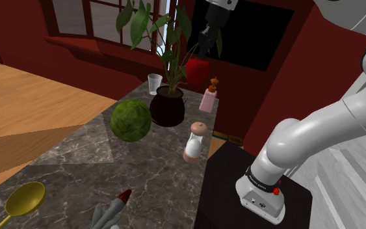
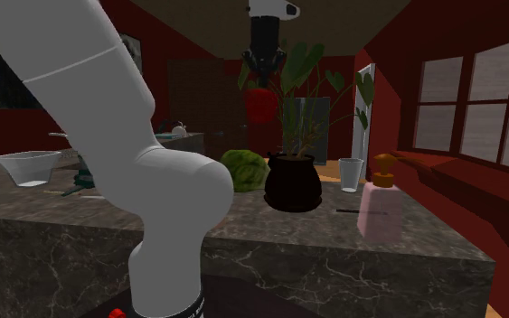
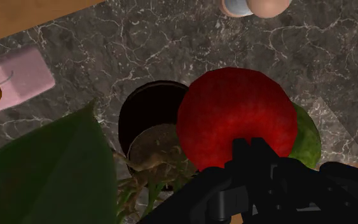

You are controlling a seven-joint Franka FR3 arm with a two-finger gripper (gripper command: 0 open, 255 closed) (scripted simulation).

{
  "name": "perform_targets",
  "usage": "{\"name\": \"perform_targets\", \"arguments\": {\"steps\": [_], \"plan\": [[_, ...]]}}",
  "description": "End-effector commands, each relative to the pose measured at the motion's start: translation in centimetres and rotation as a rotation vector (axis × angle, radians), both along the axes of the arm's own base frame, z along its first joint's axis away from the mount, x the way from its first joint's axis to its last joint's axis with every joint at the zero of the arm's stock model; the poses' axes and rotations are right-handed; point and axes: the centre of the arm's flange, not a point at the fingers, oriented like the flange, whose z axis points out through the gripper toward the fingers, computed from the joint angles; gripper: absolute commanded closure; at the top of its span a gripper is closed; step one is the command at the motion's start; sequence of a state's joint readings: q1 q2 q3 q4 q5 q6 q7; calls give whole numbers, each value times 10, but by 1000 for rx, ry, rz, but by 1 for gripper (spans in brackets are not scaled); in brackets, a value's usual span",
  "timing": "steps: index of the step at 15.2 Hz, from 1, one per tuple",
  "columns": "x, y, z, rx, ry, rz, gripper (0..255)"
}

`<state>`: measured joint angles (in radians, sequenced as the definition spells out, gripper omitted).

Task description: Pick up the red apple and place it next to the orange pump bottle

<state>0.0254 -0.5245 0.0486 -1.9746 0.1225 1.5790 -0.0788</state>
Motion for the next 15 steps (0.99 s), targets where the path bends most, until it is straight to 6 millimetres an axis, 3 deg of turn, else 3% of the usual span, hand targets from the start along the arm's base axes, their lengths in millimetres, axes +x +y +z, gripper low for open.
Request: {"name": "perform_targets", "arguments": {"steps": [1, 11, 15], "plan": [[-7, -28, 2, 0, 0, 1, 255], [-25, -164, 2, 0, 0, 1, 255], [-25, -164, -19, 0, 0, 1, 255]]}}
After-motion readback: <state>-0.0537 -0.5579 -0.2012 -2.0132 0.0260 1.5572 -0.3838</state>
